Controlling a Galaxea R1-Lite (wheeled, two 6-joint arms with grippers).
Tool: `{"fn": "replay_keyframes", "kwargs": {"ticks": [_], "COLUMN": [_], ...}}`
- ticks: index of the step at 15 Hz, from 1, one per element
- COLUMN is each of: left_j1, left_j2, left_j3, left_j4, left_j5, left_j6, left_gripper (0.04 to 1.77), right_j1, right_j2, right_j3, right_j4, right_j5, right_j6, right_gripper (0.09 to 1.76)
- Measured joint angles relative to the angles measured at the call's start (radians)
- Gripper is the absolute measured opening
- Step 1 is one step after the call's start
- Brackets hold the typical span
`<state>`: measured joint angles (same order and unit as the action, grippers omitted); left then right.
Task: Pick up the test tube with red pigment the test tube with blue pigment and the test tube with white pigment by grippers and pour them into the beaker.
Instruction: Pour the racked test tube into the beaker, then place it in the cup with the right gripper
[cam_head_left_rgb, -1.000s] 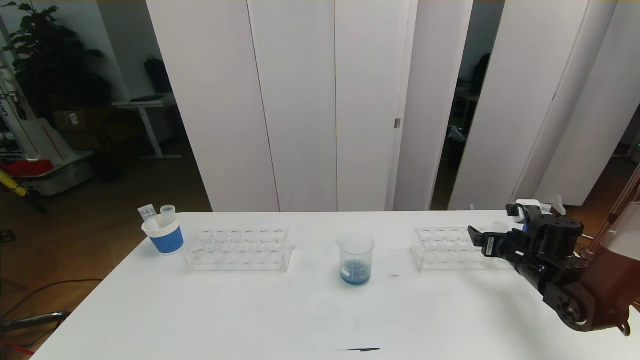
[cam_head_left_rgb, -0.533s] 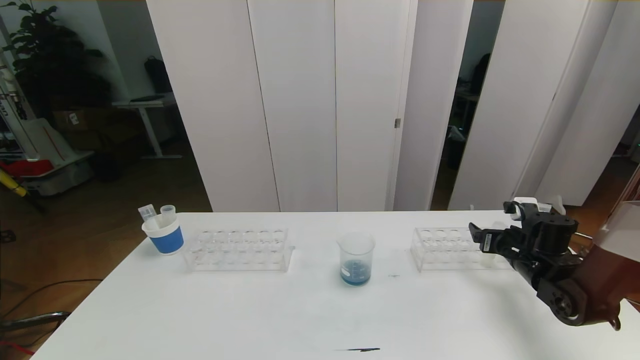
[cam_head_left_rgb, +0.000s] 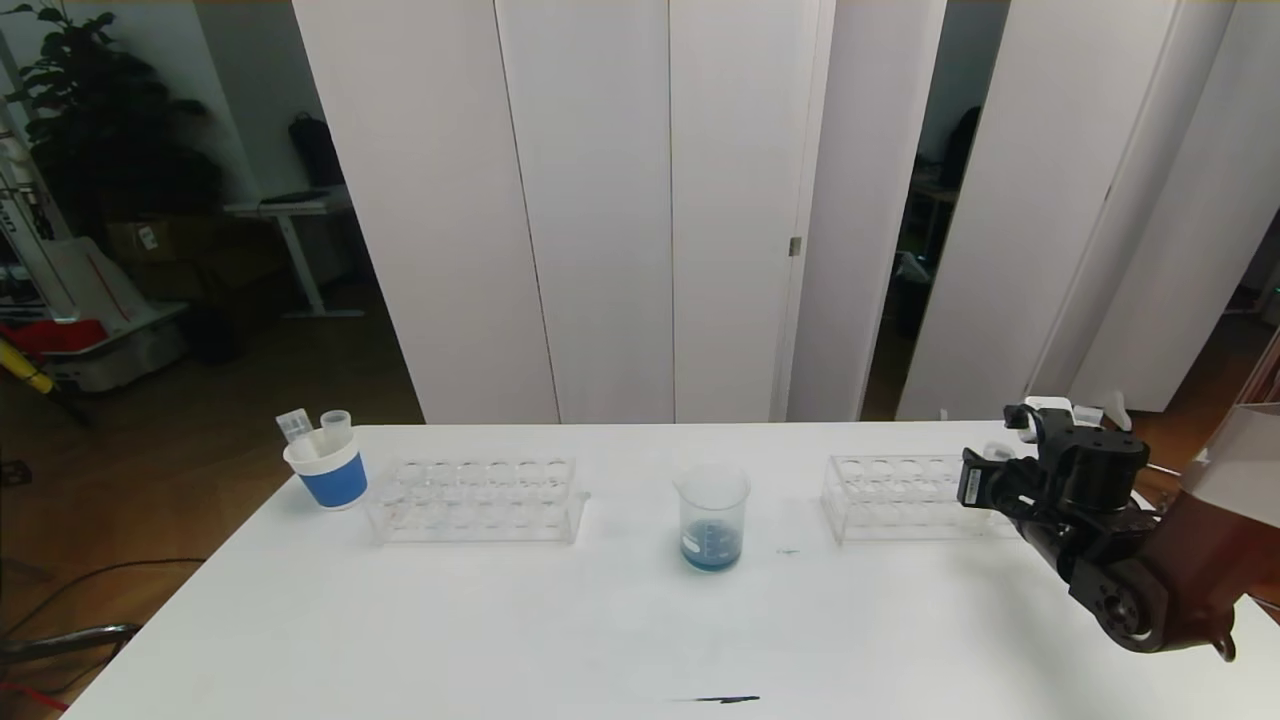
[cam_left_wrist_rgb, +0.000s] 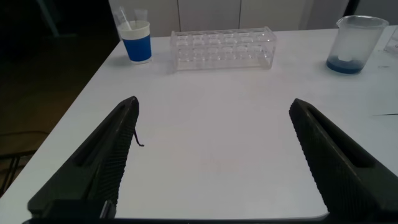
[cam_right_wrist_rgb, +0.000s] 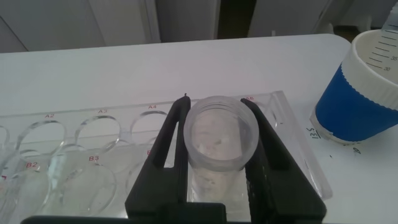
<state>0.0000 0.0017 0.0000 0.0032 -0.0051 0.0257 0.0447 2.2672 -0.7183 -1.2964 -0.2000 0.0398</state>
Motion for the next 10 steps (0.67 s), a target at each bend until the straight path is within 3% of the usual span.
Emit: {"fn": "replay_keyframes", "kwargs": {"ticks": [10], "left_j1": [0.0], "left_j2": [0.0], "left_j3": [0.0], "left_j4": [0.0], "left_j5": [0.0], "left_j6": [0.0], "left_gripper": [1.73], "right_j1": [0.001], "right_j2": [-0.036], "right_j3": [-0.005], "right_j4": [0.005], "right_j5": [0.001], "right_j6": [0.002], "right_gripper": [0.59]}}
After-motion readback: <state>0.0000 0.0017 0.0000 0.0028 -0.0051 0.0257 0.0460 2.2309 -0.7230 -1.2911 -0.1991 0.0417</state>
